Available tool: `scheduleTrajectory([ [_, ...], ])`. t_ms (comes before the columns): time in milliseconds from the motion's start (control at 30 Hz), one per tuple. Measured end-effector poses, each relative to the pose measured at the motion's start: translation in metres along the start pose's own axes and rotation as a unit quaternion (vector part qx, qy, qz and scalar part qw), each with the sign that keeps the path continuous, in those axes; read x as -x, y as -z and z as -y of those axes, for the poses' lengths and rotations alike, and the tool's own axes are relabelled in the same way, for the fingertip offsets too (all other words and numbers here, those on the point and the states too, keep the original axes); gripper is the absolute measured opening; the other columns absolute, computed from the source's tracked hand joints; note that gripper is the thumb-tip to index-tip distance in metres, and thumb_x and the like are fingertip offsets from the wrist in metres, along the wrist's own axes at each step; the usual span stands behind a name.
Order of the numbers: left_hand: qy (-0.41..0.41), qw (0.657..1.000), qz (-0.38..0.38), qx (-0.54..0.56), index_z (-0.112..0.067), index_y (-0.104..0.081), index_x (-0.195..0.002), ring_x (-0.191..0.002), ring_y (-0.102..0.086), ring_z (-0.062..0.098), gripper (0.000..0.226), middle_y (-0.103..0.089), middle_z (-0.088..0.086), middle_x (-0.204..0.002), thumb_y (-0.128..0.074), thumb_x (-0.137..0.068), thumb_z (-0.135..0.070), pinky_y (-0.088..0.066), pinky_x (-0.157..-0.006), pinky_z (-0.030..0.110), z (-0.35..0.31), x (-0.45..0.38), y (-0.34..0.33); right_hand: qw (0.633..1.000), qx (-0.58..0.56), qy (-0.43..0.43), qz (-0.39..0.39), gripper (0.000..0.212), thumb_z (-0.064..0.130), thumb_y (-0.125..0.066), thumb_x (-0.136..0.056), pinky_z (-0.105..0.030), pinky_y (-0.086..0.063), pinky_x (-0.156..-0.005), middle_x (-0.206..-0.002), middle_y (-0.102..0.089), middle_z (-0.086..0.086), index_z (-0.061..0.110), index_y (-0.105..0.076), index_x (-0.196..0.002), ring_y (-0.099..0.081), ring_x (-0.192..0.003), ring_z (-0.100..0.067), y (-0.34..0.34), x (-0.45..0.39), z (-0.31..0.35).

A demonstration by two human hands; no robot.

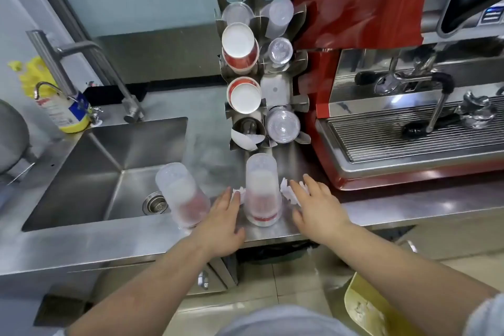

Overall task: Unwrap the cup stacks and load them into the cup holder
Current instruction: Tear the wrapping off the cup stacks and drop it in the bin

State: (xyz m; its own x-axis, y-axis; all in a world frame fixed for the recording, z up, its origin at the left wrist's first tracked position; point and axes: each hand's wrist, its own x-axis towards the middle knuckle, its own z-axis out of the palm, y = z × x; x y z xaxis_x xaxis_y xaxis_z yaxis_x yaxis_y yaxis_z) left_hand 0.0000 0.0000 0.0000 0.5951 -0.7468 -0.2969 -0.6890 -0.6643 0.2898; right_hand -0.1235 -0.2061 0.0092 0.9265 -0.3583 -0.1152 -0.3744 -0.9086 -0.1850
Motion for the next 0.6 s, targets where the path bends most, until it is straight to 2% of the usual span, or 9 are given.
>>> scheduleTrajectory([
  [167,0.046,0.998,0.028,0.013,-0.009,0.004,-0.156,-0.152,0.004,0.024,0.084,0.009,0.012,-0.164,-0.046,-0.089,-0.021,-0.009,-0.123,0.034,0.002,-0.02,-0.007,0.998,-0.011,-0.03,0.058,0.06,0.034,-0.046,-0.089,-0.043,-0.04,-0.099,-0.156,-0.018,-0.005,0.026,-0.026,-0.145,-0.027,-0.134,-0.033,-0.009,-0.017,-0.008],
  [300,0.05,0.998,0.021,0.026,-0.013,-0.002,-0.157,-0.15,-0.008,0.026,0.081,-0.002,0.009,-0.165,-0.043,-0.087,-0.013,-0.011,-0.122,0.033,-0.002,-0.031,-0.011,0.995,-0.04,-0.049,0.081,0.063,0.029,-0.047,-0.087,-0.044,-0.039,-0.101,-0.156,-0.019,-0.004,0.032,-0.023,-0.145,-0.029,-0.132,-0.034,-0.02,-0.03,-0.008],
  [433,0.056,0.998,0.026,0.01,-0.021,-0.013,-0.155,-0.14,-0.028,0.032,0.079,-0.014,0.004,-0.163,-0.043,-0.082,-0.016,-0.029,-0.115,0.041,0.002,-0.042,-0.02,0.995,-0.034,-0.035,0.085,0.065,0.022,-0.046,-0.087,-0.044,-0.038,-0.099,-0.153,-0.022,-0.002,0.037,-0.02,-0.145,-0.026,-0.134,-0.031,-0.029,-0.043,-0.006],
  [600,0.062,0.997,0.015,-0.036,-0.019,-0.021,-0.153,-0.131,-0.035,0.033,0.073,-0.022,0.003,-0.16,-0.046,-0.085,-0.018,-0.032,-0.109,0.041,0.005,-0.04,-0.029,0.995,-0.024,-0.036,0.094,0.054,0.024,-0.044,-0.091,-0.043,-0.04,-0.099,-0.143,-0.037,-0.001,0.033,-0.029,-0.142,-0.032,-0.13,-0.029,-0.04,-0.051,-0.013],
])
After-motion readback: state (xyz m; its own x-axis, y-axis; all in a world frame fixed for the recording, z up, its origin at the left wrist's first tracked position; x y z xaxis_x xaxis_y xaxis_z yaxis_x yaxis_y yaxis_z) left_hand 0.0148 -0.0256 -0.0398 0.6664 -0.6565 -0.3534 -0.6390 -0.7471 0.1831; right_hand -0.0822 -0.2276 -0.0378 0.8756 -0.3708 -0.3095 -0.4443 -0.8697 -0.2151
